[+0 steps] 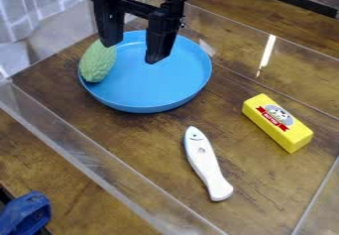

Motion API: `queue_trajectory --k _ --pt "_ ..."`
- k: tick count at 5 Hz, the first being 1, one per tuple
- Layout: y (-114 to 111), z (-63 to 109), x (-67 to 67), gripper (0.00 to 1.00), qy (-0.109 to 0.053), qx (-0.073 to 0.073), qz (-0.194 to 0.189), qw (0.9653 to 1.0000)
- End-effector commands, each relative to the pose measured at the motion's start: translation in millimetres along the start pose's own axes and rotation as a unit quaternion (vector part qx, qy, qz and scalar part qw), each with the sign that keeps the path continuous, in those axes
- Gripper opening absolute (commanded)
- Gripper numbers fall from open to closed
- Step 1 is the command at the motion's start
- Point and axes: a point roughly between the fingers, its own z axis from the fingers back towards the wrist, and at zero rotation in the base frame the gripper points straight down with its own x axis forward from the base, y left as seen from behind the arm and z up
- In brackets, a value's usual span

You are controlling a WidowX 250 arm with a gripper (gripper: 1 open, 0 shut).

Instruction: Put the yellow brick in the blue tray

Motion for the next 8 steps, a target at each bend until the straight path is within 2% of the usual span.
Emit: queue_trajectory --k 1,2,6,8 --pt "1 -2.6 1.0 1.0 0.001 0.0 -0.003 1.0" --pt "2 -5.2 2.1 1.0 0.002 0.001 -0.006 1.0" --pt "8 23.9 4.9 1.0 -0.032 -0.014 -0.001 0.9994" --pt "10 23.7 5.3 1.0 -0.029 -0.018 -0.003 0.9994"
